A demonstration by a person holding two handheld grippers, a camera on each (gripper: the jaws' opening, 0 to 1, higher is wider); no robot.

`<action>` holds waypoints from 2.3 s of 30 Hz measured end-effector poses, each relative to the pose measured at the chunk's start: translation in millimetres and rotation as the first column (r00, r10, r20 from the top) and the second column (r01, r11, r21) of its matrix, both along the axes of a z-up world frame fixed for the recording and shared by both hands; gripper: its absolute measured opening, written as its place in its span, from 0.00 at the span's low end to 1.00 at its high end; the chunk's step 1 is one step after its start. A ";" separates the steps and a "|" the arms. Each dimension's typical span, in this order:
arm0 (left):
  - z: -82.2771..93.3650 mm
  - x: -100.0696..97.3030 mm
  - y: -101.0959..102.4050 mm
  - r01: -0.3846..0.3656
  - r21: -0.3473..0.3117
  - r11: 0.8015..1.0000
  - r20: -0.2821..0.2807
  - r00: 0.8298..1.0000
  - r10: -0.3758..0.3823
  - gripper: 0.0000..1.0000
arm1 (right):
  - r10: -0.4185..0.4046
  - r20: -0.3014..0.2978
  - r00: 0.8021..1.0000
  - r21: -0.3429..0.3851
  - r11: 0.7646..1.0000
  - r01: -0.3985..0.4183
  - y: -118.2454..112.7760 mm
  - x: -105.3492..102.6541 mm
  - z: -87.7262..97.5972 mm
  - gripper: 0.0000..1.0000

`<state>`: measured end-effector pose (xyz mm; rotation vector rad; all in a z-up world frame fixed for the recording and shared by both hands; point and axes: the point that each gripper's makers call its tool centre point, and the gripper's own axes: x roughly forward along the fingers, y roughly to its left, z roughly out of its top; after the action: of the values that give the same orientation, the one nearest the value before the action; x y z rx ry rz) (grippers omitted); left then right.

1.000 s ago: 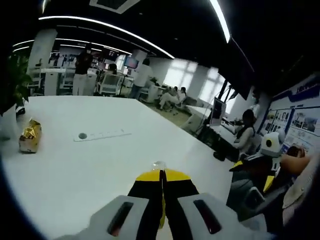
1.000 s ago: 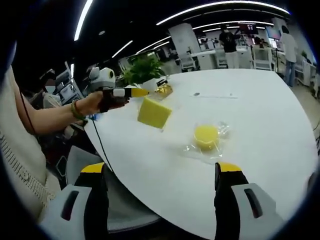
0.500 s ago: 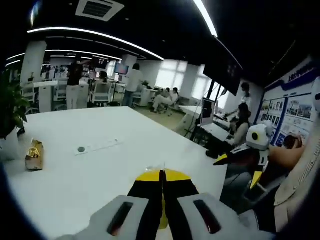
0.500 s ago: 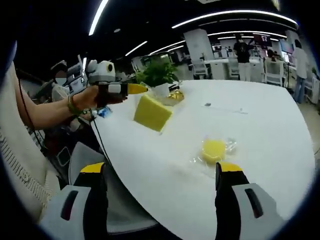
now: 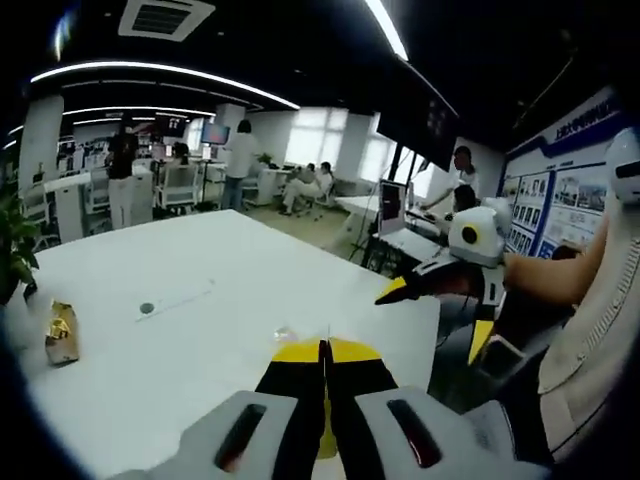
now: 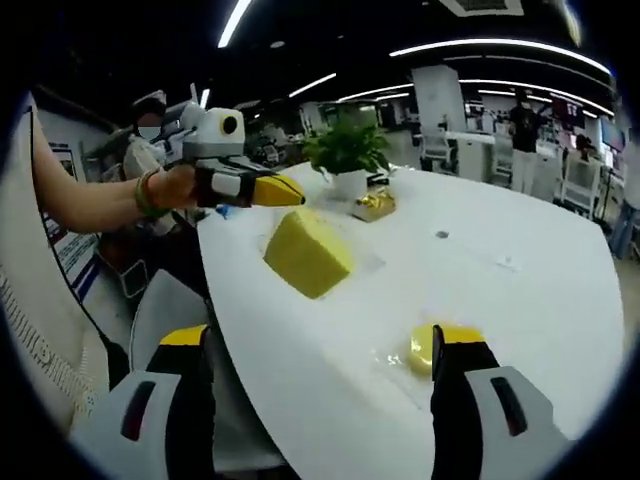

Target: Compare the silicone blocks by pressing each to a similar depth, holding the contact briefly, and releasing to observe deformation and rebound differences across the visible hardness samples.

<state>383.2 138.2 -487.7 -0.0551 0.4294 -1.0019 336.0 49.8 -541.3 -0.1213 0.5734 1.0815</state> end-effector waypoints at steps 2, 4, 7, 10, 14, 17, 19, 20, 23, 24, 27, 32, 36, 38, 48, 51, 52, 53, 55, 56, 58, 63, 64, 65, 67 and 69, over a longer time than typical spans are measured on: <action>1.2 -1.2 -2.9 0.017 -0.004 1.000 0.001 1.000 -0.017 0.00 | 0.024 -0.008 1.000 -0.012 1.000 -0.024 4.4 6.3 -5.2 0.84; 3.6 -3.1 -6.9 0.042 -0.012 0.999 0.007 0.999 -0.042 0.00 | 0.035 -0.006 0.999 -0.016 0.999 -0.035 7.8 10.3 -6.9 0.84; 7.5 -7.1 -13.3 0.085 -0.021 0.996 0.018 0.996 -0.085 0.00 | 0.061 -0.022 0.998 -0.023 0.998 -0.062 15.1 14.5 -12.8 0.84; 9.7 -11.7 -20.0 0.135 -0.019 0.991 0.035 0.990 -0.134 0.00 | 0.108 -0.007 0.994 -0.025 0.994 -0.108 24.2 16.6 -17.4 0.82; 10.7 -16.1 -28.9 0.189 -0.019 0.982 0.037 0.981 -0.188 0.00 | 0.142 0.000 0.990 -0.012 0.990 -0.142 35.9 21.8 -20.8 0.78; 12.2 -21.2 -35.5 0.237 -0.017 0.971 0.041 0.971 -0.236 0.00 | 0.163 0.006 0.987 -0.005 0.987 -0.162 42.7 26.0 -23.6 0.76; 14.1 -23.7 -39.6 0.264 -0.016 0.964 0.051 0.964 -0.263 0.00 | 0.176 -0.006 0.984 -0.004 0.984 -0.176 46.4 27.5 -27.4 0.74; 15.3 -24.2 -41.1 0.271 -0.022 0.962 0.048 0.962 -0.269 0.00 | 0.182 -0.007 0.983 -0.003 0.983 -0.182 47.6 27.4 -28.5 0.73; 18.6 -25.5 -46.2 0.300 -0.028 0.953 0.055 0.953 -0.299 0.00 | 0.205 -0.027 0.978 0.004 0.979 -0.205 52.9 25.6 -32.4 0.70; 18.9 -25.5 -47.1 0.305 -0.029 0.952 0.057 0.951 -0.303 0.00 | 0.210 -0.028 0.977 0.008 0.978 -0.210 54.3 25.2 -32.5 0.70; 17.7 -25.7 -49.6 0.330 -0.015 0.944 0.067 0.942 -0.329 0.00 | 0.230 -0.031 0.973 0.017 0.973 -0.230 58.5 24.1 -33.7 0.63; 11.6 -21.5 -50.7 0.342 0.010 0.940 0.065 0.937 -0.342 0.00 | 0.253 0.000 0.968 0.010 0.967 -0.253 58.4 27.0 -35.6 0.39; 8.5 -19.1 -49.2 0.340 0.017 0.940 0.065 0.938 -0.340 0.00 | 0.245 0.013 0.970 0.019 0.969 -0.245 56.2 31.9 -34.8 0.34; 4.1 -20.1 -48.0 0.343 0.028 0.939 0.056 0.937 -0.344 0.00 | 0.240 0.015 0.971 0.018 0.971 -0.240 54.3 34.6 -34.7 0.29; -2.9 -19.1 -41.9 0.329 0.037 0.944 0.047 0.943 -0.330 0.00 | 0.275 0.052 0.960 -0.027 0.961 -0.274 57.1 32.0 -38.1 0.15; -5.4 -19.7 -41.3 0.329 0.044 0.943 0.043 0.943 -0.330 0.00 | 0.286 0.067 0.956 -0.041 0.958 -0.284 57.4 30.3 -39.9 0.10; -6.0 -20.1 -41.4 0.329 0.044 0.943 0.042 0.943 -0.331 0.00 | 0.282 0.083 0.956 -0.049 0.959 -0.279 57.2 31.7 -40.3 0.08; -7.2 -20.4 -41.2 0.330 0.050 0.943 0.042 0.942 -0.332 0.00 | 0.280 0.080 0.957 -0.050 0.960 -0.277 57.3 31.8 -41.4 0.07; -8.7 -20.6 -41.1 0.329 0.054 0.943 0.043 0.943 -0.331 0.00 | 0.273 0.083 0.958 -0.059 0.961 -0.269 57.0 32.7 -42.6 0.06; -9.1 -20.6 -41.0 0.329 0.054 0.943 0.041 0.943 -0.331 0.00 | 0.273 0.078 0.959 -0.059 0.961 -0.269 57.0 32.2 -42.8 0.06; -9.8 -20.8 -40.7 0.328 0.053 0.943 0.039 0.943 -0.330 0.00 | 0.272 0.083 0.959 -0.062 0.962 -0.267 56.9 32.4 -43.3 0.05; -9.9 -20.5 -40.8 0.328 0.051 0.943 0.036 0.943 -0.329 0.00 | 0.267 0.080 0.960 -0.063 0.963 -0.262 56.7 32.7 -43.5 0.05; -9.8 -20.5 -40.8 0.327 0.048 0.944 0.033 0.944 -0.329 0.00 | 0.267 0.079 0.961 -0.062 0.963 -0.262 56.8 32.5 -43.4 0.05; -9.6 -20.8 -41.0 0.328 0.044 0.944 0.027 0.944 -0.330 0.00 | 0.266 0.080 0.961 -0.062 0.963 -0.261 56.7 32.6 -43.2 0.05; -9.3 -21.1 -41.1 0.328 0.043 0.944 0.028 0.944 -0.329 0.00 | 0.267 0.078 0.961 -0.059 0.963 -0.263 56.5 32.1 -43.1 0.05; -9.2 -21.7 -41.3 0.330 0.045 0.943 0.029 0.943 -0.331 0.00 | 0.263 0.071 0.962 -0.056 0.964 -0.260 56.3 31.8 -43.2 0.05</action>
<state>361.5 96.9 -496.9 0.0731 0.4337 -1.3233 367.7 106.1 -584.4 -0.2854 0.5218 1.3146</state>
